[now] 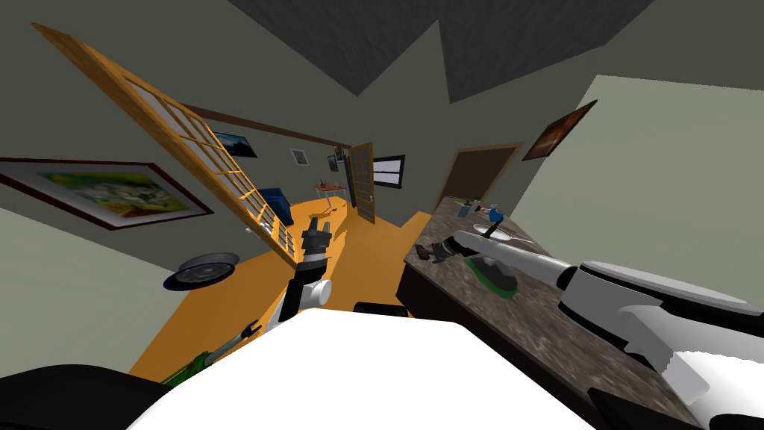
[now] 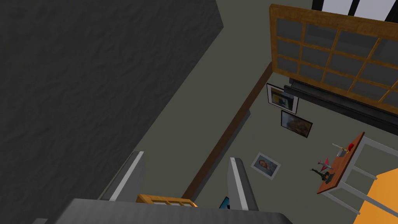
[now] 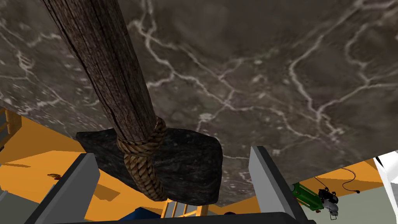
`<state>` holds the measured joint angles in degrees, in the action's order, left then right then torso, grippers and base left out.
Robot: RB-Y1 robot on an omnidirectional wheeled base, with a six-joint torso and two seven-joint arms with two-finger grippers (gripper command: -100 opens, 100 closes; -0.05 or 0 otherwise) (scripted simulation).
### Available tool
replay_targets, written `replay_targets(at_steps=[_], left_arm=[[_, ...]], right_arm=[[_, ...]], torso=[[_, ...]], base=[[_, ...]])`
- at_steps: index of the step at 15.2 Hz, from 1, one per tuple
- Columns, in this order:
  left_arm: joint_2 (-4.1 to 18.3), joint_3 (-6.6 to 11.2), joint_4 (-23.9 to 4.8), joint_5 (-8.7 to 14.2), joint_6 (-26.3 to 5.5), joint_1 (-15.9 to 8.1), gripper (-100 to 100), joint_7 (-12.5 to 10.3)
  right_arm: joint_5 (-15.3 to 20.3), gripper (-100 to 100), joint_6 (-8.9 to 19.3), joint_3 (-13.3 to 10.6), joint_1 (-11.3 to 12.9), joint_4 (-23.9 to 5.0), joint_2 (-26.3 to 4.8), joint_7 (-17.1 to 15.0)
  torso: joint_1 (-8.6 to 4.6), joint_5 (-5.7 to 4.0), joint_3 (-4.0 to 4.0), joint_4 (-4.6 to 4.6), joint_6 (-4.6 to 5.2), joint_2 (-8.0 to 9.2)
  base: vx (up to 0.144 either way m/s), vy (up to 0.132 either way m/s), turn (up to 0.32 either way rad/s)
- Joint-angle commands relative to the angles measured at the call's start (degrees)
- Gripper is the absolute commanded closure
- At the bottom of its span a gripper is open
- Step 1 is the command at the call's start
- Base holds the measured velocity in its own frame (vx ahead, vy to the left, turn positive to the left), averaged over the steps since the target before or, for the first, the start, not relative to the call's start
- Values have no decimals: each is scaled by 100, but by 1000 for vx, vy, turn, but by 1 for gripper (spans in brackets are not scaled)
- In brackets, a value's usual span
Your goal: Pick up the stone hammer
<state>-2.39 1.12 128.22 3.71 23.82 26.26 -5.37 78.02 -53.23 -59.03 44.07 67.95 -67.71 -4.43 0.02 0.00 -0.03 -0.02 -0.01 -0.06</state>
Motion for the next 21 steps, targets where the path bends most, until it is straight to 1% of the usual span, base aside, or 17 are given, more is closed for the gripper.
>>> replay_targets(at_steps=[1,2,3,6,8,9,10,11,12,13,14,18,19,20,21], left_arm=[[0,0,0,0,0,0,0,0],[0,0,0,0,0,0,0,0],[0,0,0,0,0,0,0,0],[0,0,0,0,0,0,0,0],[0,0,0,0,0,1,0,0],[0,0,0,0,0,1,0,0],[0,0,0,0,0,1,0,0],[0,0,0,0,0,1,0,0],[0,0,0,0,0,1,0,0],[0,0,0,0,0,1,0,0],[0,0,0,0,0,1,0,0],[0,0,0,0,0,0,0,0],[0,0,0,0,0,0,0,0],[0,1,0,0,0,0,0,0],[0,1,0,0,0,0,0,0]], right_arm=[[183,-100,-84,-150,137,-58,-69,-52],[347,-100,-152,-306,234,-180,-112,-45],[347,-100,-152,-306,234,-180,-112,-45],[714,-100,-305,-673,427,-451,-187,-29],[841,-100,-359,-807,484,-544,-203,-24],[747,-100,-326,-716,458,-571,-143,27],[791,-100,-171,-738,338,-685,-37,69],[795,-100,-142,-738,316,-701,-20,76],[807,-100,-56,-740,250,-750,32,98],[793,-100,-158,-737,309,-680,-36,70],[794,100,-129,-737,295,-685,-31,77],[793,100,-131,-734,301,-683,-34,79],[770,100,-314,-735,448,-604,-123,32],[766,100,-343,-735,470,-588,-140,25],[784,100,-242,-741,406,-605,-102,34]], torso=[[0,0,0,0,0,0],[0,1,-1,0,1,-2],[1,1,-3,0,0,-7],[2,1,-8,-3,-1,-14],[5,2,-12,-4,-2,-22],[5,1,-14,-5,-2,-24],[4,1,-11,-4,0,-18],[1,-1,-9,-4,1,-13],[-1,-2,-6,-3,1,-10],[-2,-2,-4,-2,2,-7],[-2,-1,-3,-1,2,-4],[-7,-7,-4,-4,2,-3],[-8,-7,-4,-4,2,-4],[-7,-4,-2,-1,2,-2],[-6,-2,0,0,3,1]], base=[[15,7,71],[28,7,66],[29,8,75],[39,12,102],[59,16,121],[30,7,29],[18,2,15],[16,0,23],[11,1,12],[6,1,2],[0,0,0],[0,0,0],[-11,0,-19],[-17,-1,-23],[-8,-2,-5]])
